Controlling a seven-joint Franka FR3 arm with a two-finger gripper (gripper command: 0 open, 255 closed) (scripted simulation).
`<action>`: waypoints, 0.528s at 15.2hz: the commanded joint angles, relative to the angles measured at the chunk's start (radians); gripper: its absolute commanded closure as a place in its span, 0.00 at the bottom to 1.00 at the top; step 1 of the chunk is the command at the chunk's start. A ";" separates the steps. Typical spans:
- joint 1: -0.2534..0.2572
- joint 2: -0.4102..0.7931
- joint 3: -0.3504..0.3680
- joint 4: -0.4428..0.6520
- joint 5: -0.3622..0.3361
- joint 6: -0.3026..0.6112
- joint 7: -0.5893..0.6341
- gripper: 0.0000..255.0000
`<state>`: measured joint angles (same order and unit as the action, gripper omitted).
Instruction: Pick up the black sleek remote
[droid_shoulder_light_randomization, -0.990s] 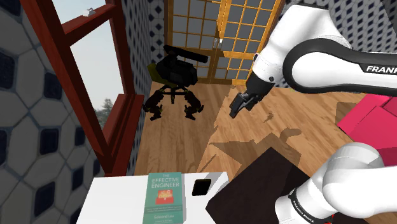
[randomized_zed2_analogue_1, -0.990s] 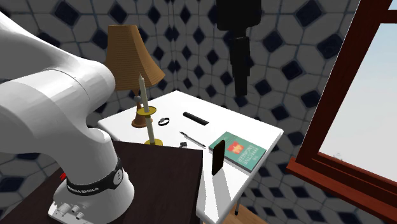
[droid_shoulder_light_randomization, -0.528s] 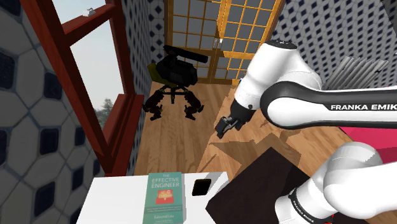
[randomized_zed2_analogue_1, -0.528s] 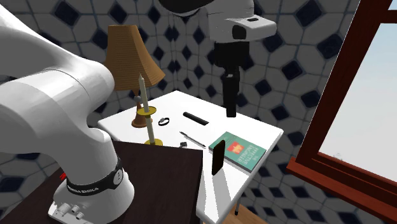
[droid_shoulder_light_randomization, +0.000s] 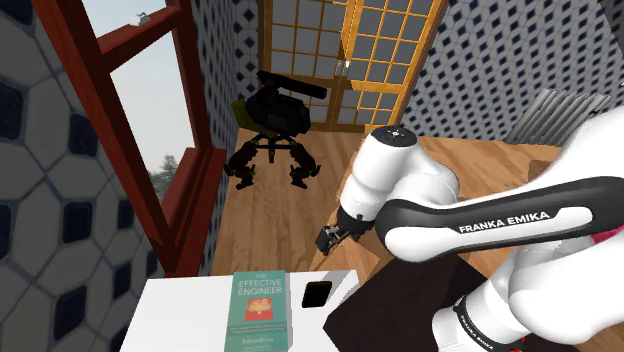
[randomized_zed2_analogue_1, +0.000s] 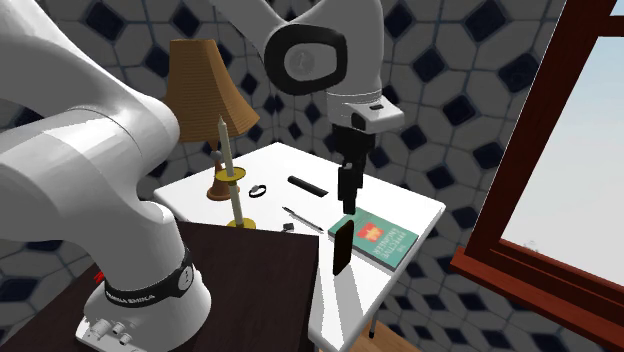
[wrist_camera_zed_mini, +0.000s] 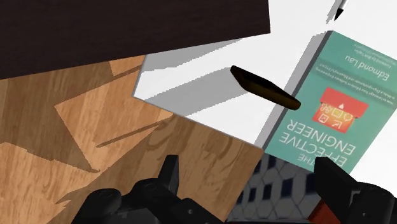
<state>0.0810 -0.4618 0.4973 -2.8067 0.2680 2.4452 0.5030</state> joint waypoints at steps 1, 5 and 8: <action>-0.012 0.071 0.047 -0.003 -0.006 0.065 0.058 0.00; -0.078 0.257 0.166 0.015 -0.095 0.207 0.224 0.00; -0.162 0.416 0.249 0.043 -0.293 0.296 0.432 0.00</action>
<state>-0.0536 -0.1018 0.7181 -2.7724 0.0523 2.7085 0.8532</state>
